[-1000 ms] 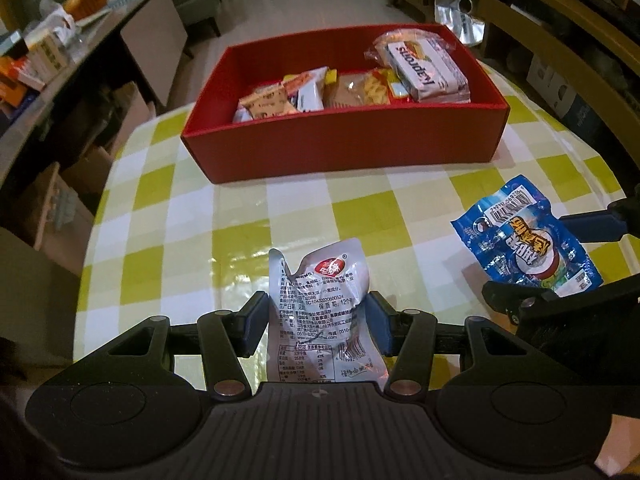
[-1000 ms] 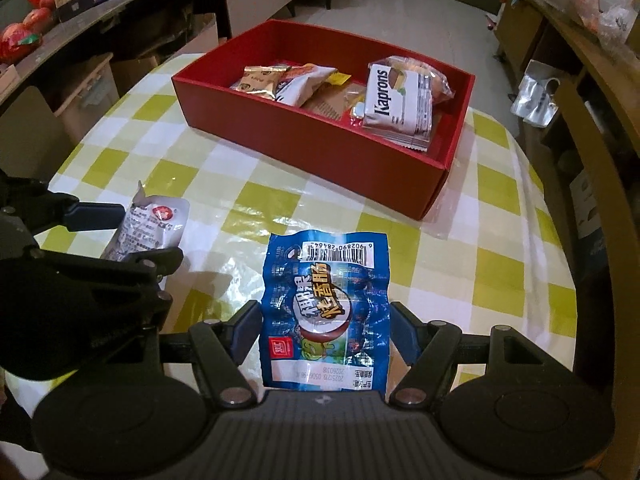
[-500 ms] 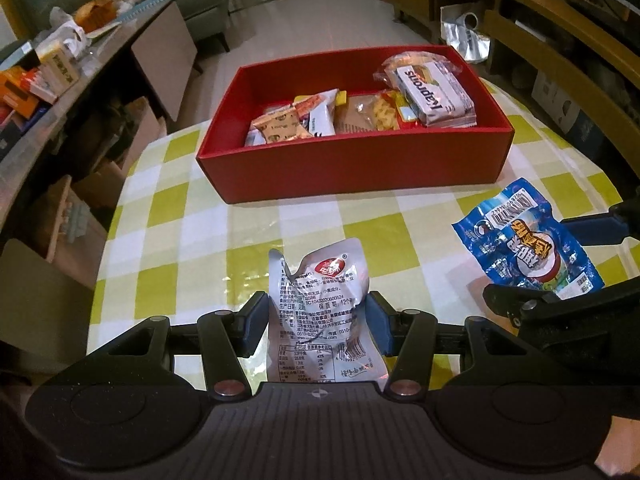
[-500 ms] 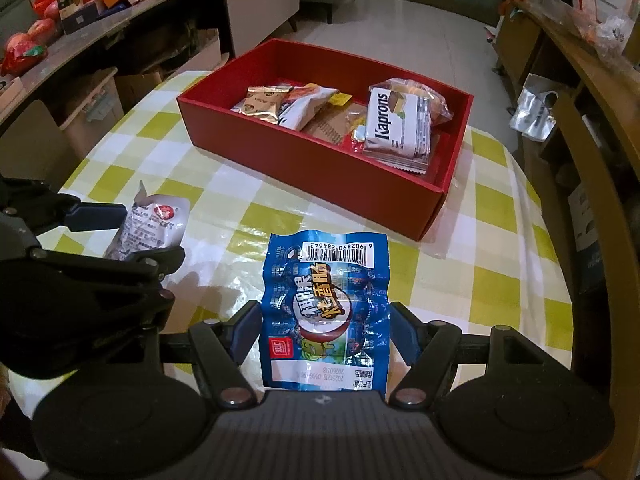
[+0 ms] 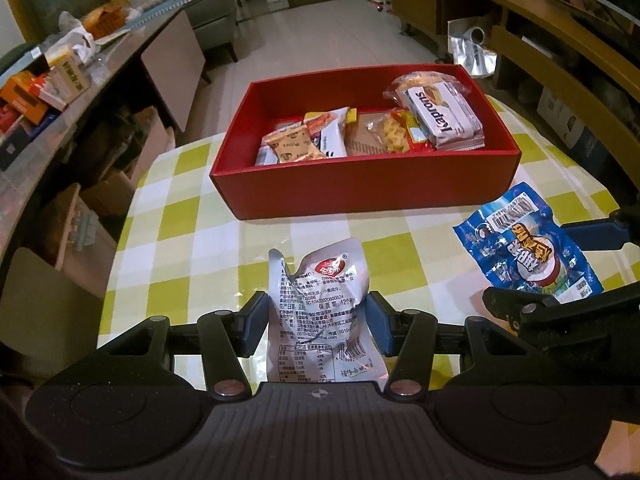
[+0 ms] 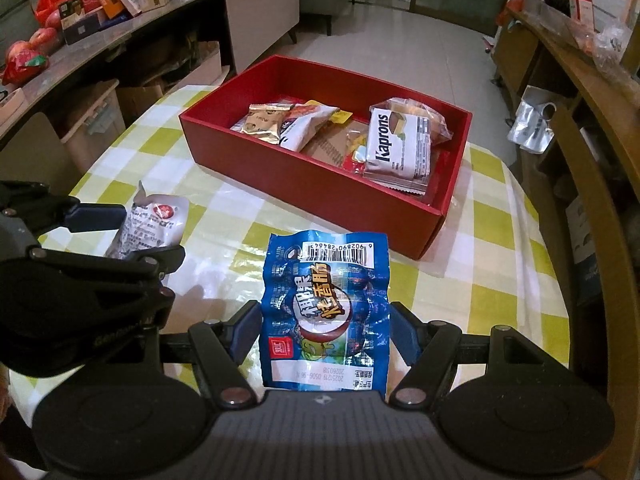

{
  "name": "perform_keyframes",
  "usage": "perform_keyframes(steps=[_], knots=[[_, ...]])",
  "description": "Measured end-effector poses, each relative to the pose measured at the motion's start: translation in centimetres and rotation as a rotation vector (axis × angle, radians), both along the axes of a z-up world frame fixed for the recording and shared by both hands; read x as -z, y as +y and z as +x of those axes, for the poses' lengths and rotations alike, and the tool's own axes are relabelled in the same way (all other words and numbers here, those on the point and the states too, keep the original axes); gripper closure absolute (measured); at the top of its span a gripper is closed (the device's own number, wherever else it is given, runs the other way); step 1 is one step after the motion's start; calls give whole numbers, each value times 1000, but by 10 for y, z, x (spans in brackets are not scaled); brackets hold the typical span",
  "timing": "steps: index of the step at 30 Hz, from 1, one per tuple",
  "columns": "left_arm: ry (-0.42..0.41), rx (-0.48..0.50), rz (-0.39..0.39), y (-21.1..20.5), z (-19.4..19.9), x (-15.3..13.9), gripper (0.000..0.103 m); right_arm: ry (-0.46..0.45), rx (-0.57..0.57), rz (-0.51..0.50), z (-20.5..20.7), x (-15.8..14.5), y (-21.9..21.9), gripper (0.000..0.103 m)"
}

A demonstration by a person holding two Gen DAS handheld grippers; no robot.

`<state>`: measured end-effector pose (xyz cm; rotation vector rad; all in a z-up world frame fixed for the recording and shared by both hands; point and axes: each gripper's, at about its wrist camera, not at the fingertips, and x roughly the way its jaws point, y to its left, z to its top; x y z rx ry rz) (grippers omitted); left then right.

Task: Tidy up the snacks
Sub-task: 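Carry the white pack and blue bag over the red tray with both tools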

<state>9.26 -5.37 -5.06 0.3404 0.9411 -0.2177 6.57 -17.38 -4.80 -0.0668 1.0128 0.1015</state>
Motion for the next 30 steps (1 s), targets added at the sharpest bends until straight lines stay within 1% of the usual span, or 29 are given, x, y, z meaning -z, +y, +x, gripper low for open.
perform_keyframes(steps=[13, 21, 26, 30], knots=[[-34, -11, -3, 1, 6, -8, 43, -29, 4, -5, 6, -7, 2, 26], [-57, -14, -9, -2, 12, -14, 43, -59, 29, -1, 13, -14, -4, 26], [-75, -19, -18, -6, 22, -20, 43, -82, 40, -6, 25, -20, -8, 26], [-85, -35, -28, -8, 36, -25, 43, -111, 56, -6, 42, -27, -11, 26]])
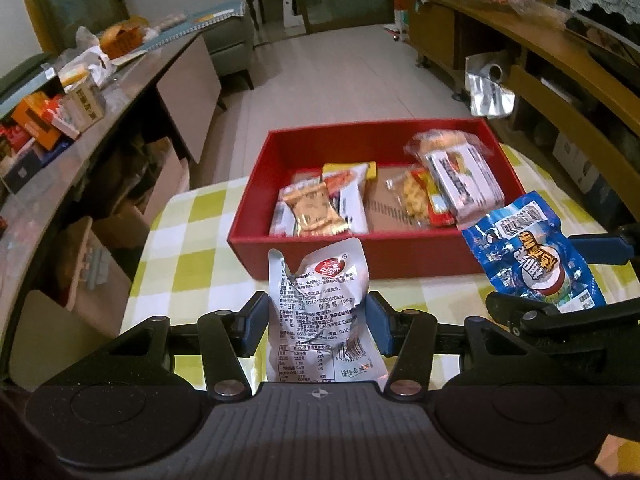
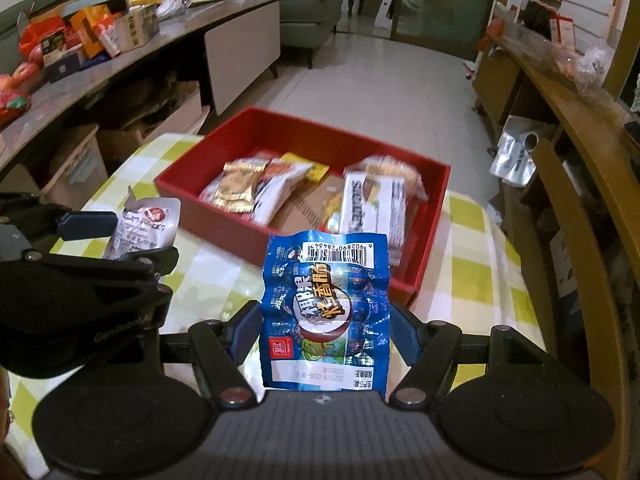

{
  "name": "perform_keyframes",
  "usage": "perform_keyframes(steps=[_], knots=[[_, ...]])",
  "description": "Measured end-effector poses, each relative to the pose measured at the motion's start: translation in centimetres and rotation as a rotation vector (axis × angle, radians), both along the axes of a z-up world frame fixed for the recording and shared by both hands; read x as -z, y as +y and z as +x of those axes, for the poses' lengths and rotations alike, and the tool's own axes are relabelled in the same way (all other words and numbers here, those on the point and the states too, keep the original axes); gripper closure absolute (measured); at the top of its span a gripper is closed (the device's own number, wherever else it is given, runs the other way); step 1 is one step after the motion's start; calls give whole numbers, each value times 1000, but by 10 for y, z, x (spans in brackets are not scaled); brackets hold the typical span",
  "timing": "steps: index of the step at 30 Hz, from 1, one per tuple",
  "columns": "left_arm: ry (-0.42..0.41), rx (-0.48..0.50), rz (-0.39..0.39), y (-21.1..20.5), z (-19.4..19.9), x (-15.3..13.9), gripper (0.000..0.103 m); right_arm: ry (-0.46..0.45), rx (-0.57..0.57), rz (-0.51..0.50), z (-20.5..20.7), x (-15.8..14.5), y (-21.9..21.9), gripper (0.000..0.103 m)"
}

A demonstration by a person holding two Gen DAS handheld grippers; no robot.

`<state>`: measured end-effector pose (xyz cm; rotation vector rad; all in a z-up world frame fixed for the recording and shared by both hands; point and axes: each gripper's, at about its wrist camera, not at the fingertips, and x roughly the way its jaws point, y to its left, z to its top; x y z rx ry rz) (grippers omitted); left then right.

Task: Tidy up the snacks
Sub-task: 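Carry the white pack and blue bag over the red tray with both tools, then lower both packs into the tray and open both grippers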

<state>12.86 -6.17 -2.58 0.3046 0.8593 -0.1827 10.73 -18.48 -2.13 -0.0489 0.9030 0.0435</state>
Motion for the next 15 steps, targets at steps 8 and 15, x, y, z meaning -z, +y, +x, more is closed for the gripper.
perform_keyframes(steps=[8, 15], knots=[[-33, -33, -45, -11, 50, -11, 43, -46, 57, 47, 51, -5, -19, 26], [-41, -59, -69, -22, 96, -2, 43, -63, 104, 103, 94, 10, -33, 26]])
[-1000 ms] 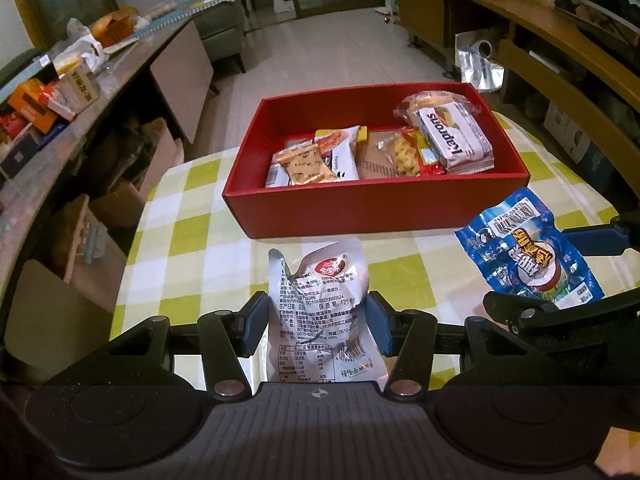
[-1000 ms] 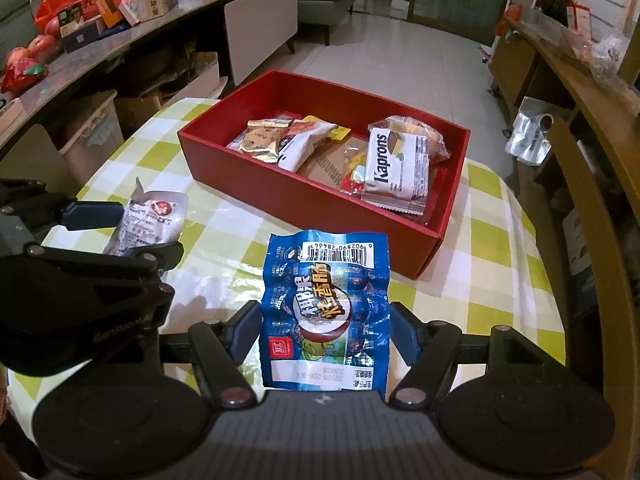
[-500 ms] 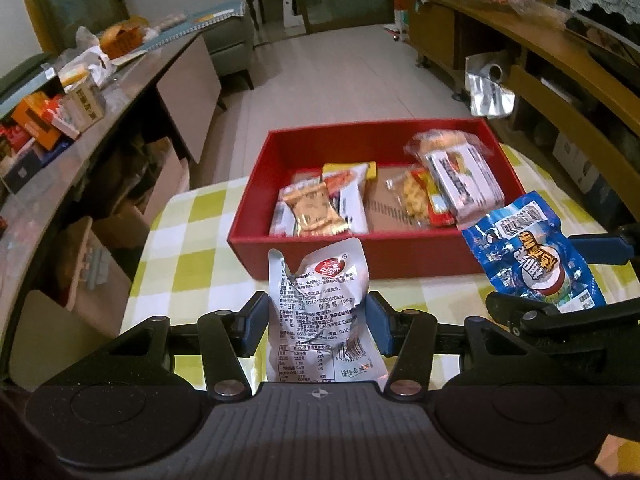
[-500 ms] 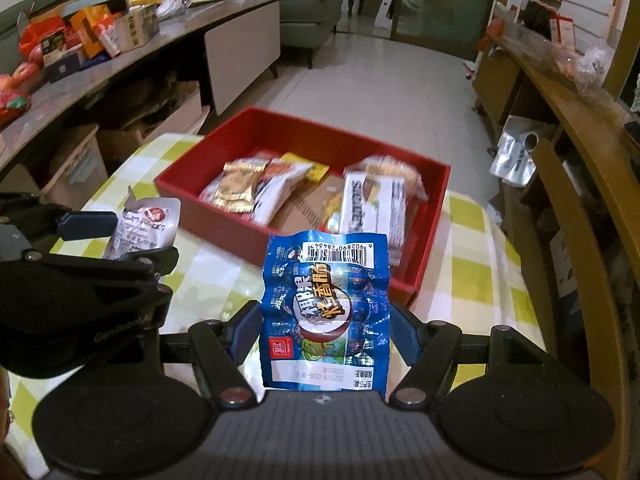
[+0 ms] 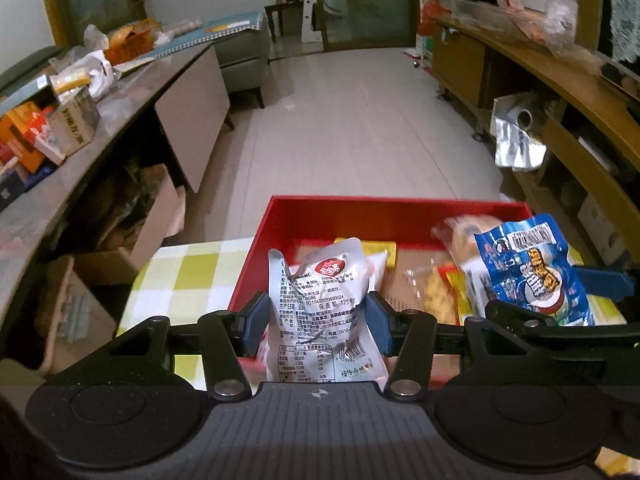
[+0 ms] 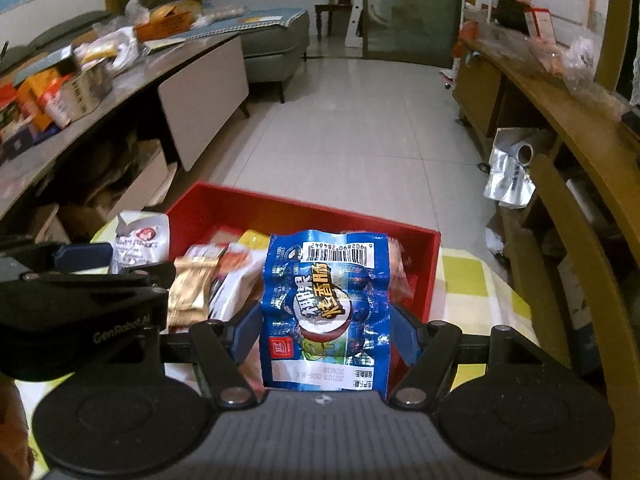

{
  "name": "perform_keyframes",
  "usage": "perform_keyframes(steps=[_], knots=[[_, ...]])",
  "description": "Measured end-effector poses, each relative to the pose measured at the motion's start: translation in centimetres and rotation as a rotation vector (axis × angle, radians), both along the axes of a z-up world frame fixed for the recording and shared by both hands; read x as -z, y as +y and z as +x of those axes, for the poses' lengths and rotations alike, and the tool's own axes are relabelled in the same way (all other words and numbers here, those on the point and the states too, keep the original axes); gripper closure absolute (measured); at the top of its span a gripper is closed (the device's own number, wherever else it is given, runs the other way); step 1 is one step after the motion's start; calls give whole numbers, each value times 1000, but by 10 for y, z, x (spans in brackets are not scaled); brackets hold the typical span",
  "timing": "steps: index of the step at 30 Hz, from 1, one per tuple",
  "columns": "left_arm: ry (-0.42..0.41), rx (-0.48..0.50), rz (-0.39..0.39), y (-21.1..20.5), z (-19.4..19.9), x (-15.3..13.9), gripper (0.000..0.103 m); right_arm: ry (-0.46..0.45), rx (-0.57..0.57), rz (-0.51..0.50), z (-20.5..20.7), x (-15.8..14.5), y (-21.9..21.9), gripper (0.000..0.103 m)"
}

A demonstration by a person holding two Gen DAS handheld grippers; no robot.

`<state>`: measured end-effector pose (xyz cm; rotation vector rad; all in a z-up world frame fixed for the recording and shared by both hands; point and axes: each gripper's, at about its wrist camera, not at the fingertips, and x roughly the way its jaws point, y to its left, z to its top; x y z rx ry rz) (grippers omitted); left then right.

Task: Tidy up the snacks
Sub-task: 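Lower both packs into the tray and open both grippers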

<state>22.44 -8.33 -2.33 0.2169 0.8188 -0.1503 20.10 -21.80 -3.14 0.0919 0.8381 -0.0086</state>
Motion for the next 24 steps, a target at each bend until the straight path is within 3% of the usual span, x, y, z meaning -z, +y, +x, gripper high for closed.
perform_keyframes(steps=[9, 13, 17, 24], knots=[[46, -29, 0, 1, 35, 28, 41, 17, -4, -4, 28, 26, 2, 25], [65, -31, 6, 3, 38, 32, 38, 16, 4, -6, 29, 25, 0, 24], [46, -32, 34, 2, 36, 29, 29, 24, 15, -15, 25, 22, -2, 24], [41, -38, 49, 7, 21, 19, 23, -4, 49, -8, 5, -1, -8, 24]])
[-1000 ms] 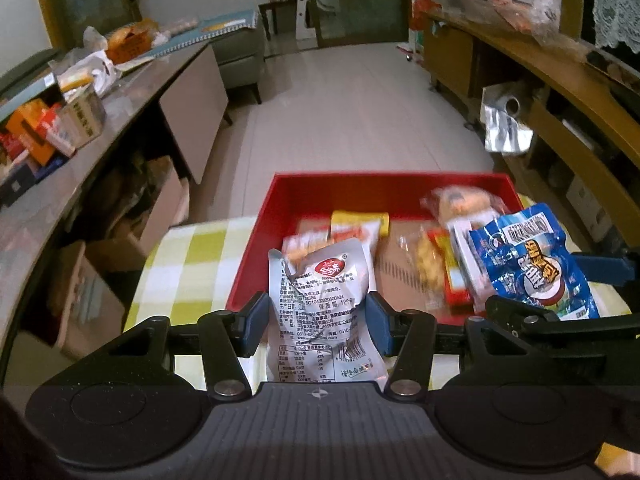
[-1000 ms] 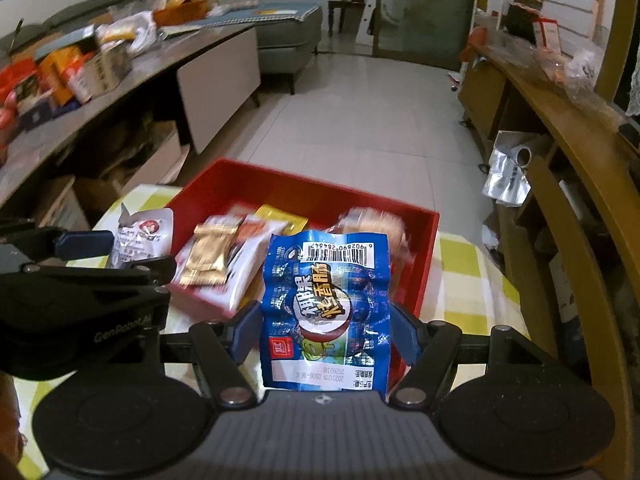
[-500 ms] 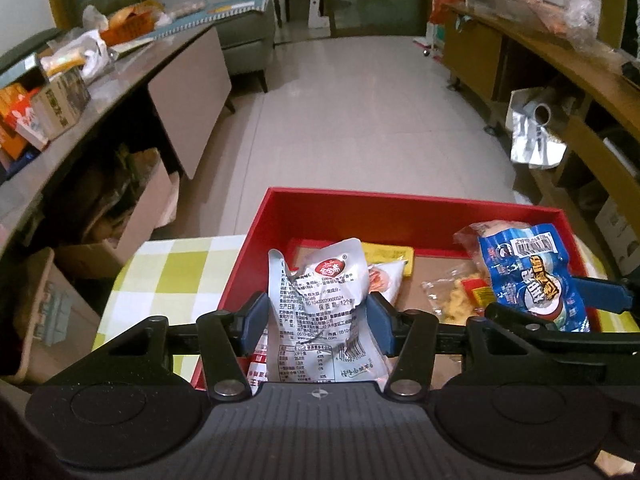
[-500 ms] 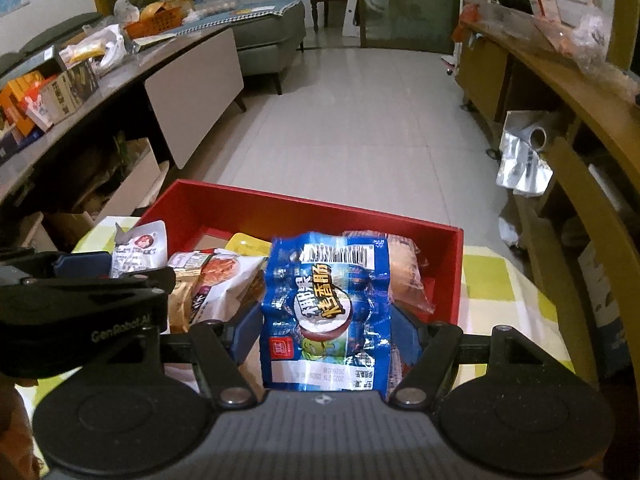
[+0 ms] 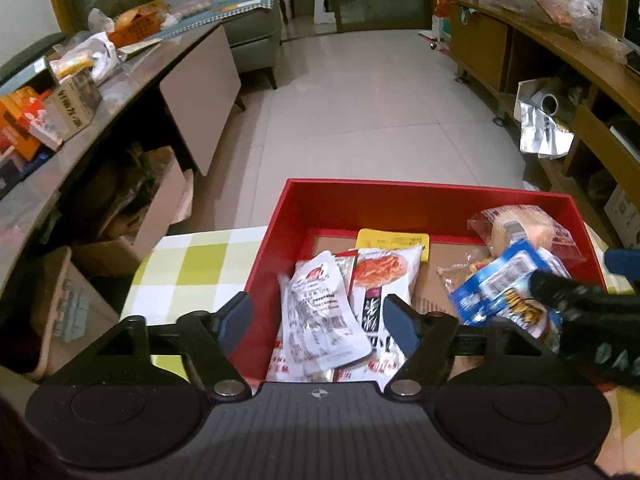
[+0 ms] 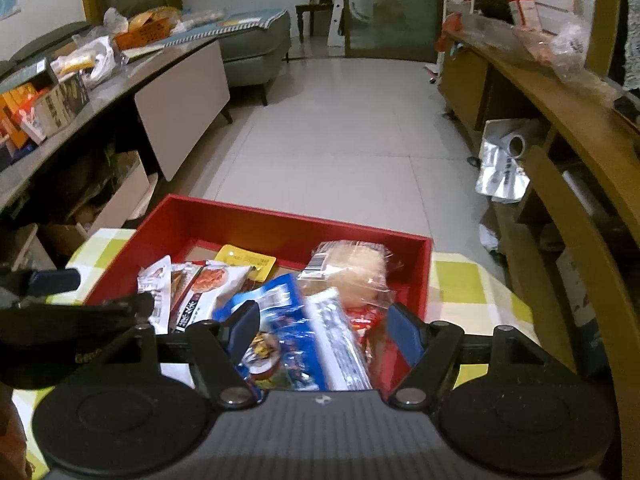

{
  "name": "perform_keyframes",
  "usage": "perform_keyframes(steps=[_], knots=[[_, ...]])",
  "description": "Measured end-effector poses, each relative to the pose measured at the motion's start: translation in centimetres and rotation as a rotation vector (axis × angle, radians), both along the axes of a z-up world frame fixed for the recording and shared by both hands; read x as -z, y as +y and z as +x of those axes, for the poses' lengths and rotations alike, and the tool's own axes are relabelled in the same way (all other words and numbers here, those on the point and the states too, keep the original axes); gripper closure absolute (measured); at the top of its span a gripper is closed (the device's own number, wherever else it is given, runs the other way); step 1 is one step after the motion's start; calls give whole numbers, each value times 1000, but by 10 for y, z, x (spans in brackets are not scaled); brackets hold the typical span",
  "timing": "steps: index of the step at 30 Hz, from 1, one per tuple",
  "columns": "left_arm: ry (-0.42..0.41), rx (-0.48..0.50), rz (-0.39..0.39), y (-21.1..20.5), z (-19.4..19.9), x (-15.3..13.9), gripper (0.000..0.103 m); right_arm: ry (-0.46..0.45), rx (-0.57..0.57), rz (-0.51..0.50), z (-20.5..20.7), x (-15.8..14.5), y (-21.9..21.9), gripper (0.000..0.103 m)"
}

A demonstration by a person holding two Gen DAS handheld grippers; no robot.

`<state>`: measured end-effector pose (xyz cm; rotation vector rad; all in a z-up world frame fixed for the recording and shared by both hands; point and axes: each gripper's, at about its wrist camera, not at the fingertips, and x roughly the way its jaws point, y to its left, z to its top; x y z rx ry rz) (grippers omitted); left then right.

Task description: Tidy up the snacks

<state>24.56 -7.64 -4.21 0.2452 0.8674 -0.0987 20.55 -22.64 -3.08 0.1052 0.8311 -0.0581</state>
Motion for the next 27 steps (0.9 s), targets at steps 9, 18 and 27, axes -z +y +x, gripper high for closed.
perform_keyframes(steps=[9, 18, 27], knots=[[-19, 6, -14, 10, -32, -19, 13, 10, -12, -22, -36, -15, 10, 23], [-21, 14, -27, 19, -62, -27, 12, 20, 12, -6, -71, -20, 14, 23], [-15, 38, -18, 22, -94, -27, 12, 48, 11, 8, -93, -17, 20, 23]])
